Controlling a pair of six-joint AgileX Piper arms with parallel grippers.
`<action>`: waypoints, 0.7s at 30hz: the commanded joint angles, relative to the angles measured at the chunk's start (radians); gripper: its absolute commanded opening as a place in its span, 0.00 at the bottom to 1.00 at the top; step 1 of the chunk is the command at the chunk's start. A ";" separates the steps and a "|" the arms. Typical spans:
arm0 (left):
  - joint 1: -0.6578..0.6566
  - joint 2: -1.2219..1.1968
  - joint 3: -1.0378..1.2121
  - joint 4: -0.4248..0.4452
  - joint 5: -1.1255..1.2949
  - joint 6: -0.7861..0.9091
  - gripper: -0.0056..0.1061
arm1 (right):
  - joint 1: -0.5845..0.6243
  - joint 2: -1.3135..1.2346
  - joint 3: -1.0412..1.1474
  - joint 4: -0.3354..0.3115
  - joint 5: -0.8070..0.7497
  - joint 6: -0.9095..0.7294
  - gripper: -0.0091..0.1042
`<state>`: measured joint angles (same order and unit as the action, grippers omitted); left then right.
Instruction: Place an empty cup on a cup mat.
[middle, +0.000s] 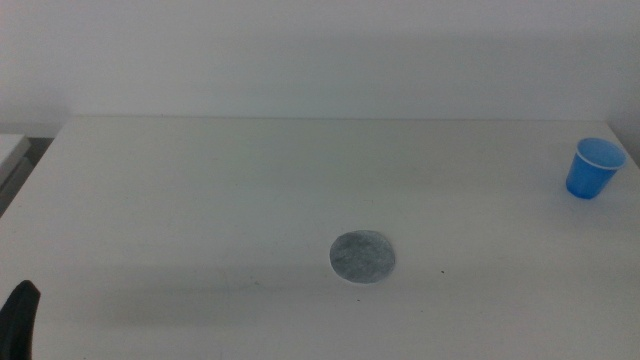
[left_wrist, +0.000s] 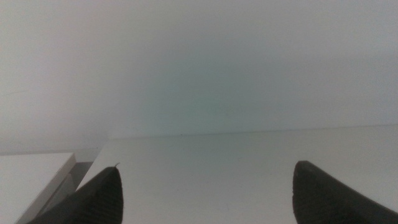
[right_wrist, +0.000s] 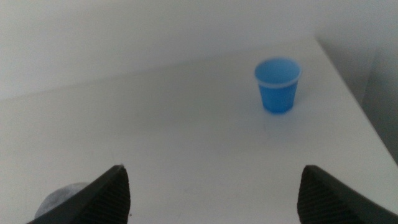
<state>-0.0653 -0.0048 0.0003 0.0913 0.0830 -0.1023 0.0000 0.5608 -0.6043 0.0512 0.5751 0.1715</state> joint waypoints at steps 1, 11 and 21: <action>-0.003 0.005 0.000 -0.002 -0.012 -0.002 0.89 | 0.002 0.089 -0.084 0.000 0.083 0.015 0.89; -0.003 0.005 0.000 -0.002 -0.012 -0.002 0.89 | 0.000 0.454 -0.406 0.019 0.289 0.015 0.89; -0.003 0.005 0.000 -0.002 -0.012 -0.002 0.89 | -0.063 0.876 -0.861 0.010 0.578 -0.015 0.89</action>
<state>-0.0653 -0.0048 0.0003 0.0913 0.0830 -0.1023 -0.0401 1.3796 -1.4048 0.0800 1.0993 0.1676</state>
